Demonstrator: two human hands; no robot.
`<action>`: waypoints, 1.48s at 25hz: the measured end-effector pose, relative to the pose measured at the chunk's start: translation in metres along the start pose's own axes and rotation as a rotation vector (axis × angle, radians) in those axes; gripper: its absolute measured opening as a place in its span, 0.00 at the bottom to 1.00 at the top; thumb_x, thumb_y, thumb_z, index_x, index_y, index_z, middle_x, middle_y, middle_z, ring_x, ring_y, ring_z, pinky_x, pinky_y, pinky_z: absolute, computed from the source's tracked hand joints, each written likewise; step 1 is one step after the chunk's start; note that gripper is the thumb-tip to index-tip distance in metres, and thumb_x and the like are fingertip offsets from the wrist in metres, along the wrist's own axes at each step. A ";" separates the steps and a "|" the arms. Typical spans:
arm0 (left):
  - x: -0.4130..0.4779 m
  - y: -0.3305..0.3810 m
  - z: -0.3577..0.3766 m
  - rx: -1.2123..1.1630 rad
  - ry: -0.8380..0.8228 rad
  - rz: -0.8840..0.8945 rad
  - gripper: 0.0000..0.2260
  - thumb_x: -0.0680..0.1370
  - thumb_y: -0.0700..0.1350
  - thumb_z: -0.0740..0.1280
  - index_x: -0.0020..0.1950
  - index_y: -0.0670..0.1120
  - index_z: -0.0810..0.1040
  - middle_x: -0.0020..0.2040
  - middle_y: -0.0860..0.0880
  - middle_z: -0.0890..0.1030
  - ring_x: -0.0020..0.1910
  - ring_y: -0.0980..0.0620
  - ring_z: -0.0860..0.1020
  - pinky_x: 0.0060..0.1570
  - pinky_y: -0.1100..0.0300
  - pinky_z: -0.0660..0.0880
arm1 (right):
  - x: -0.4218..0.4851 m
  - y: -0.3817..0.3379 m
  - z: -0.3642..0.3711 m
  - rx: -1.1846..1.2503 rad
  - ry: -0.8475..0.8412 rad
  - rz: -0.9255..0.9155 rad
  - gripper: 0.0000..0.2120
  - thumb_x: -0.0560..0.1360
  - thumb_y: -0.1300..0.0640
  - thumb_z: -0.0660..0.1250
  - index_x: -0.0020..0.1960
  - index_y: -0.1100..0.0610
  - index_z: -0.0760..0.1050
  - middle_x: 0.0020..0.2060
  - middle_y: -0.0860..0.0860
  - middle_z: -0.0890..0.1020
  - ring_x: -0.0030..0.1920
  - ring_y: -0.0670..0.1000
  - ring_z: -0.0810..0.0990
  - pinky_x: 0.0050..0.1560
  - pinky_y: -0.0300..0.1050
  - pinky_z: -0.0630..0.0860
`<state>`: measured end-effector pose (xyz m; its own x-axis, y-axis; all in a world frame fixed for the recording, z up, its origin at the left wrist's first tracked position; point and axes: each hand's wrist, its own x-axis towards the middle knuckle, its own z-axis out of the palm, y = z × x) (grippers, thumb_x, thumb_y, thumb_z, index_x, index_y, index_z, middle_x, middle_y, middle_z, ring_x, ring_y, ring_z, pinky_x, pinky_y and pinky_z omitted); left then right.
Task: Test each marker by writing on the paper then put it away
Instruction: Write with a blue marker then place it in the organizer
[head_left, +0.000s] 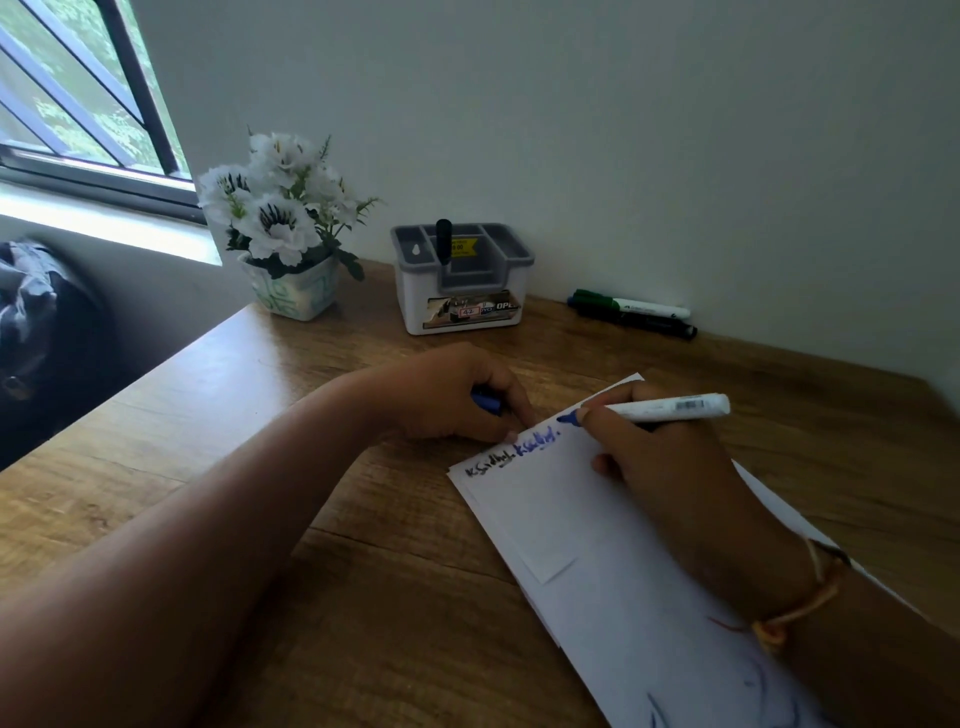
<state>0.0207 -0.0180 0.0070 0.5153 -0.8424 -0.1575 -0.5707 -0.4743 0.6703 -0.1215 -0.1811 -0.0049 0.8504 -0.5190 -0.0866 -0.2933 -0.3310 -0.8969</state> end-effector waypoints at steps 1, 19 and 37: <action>-0.001 0.000 -0.001 -0.011 0.036 -0.009 0.11 0.76 0.45 0.73 0.55 0.58 0.82 0.53 0.63 0.80 0.54 0.62 0.77 0.54 0.66 0.71 | -0.001 -0.001 -0.001 0.105 0.008 0.031 0.04 0.75 0.52 0.68 0.48 0.51 0.78 0.39 0.51 0.82 0.35 0.47 0.79 0.33 0.36 0.74; -0.007 0.021 0.007 -0.623 0.252 0.089 0.26 0.69 0.27 0.73 0.63 0.45 0.75 0.61 0.47 0.81 0.57 0.54 0.83 0.52 0.64 0.79 | -0.004 -0.014 -0.011 0.509 -0.060 -0.192 0.10 0.79 0.56 0.61 0.45 0.55 0.80 0.33 0.53 0.83 0.33 0.46 0.79 0.34 0.42 0.76; -0.011 0.024 0.005 -0.533 0.239 0.151 0.10 0.75 0.31 0.69 0.54 0.41 0.83 0.49 0.43 0.86 0.49 0.49 0.85 0.48 0.62 0.81 | 0.001 -0.009 -0.017 0.307 -0.115 -0.418 0.09 0.73 0.54 0.69 0.48 0.59 0.80 0.40 0.55 0.85 0.37 0.46 0.83 0.35 0.37 0.79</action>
<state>-0.0022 -0.0216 0.0214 0.6184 -0.7802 0.0938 -0.2816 -0.1086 0.9534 -0.1249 -0.1918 0.0104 0.9147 -0.2970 0.2742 0.2078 -0.2364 -0.9492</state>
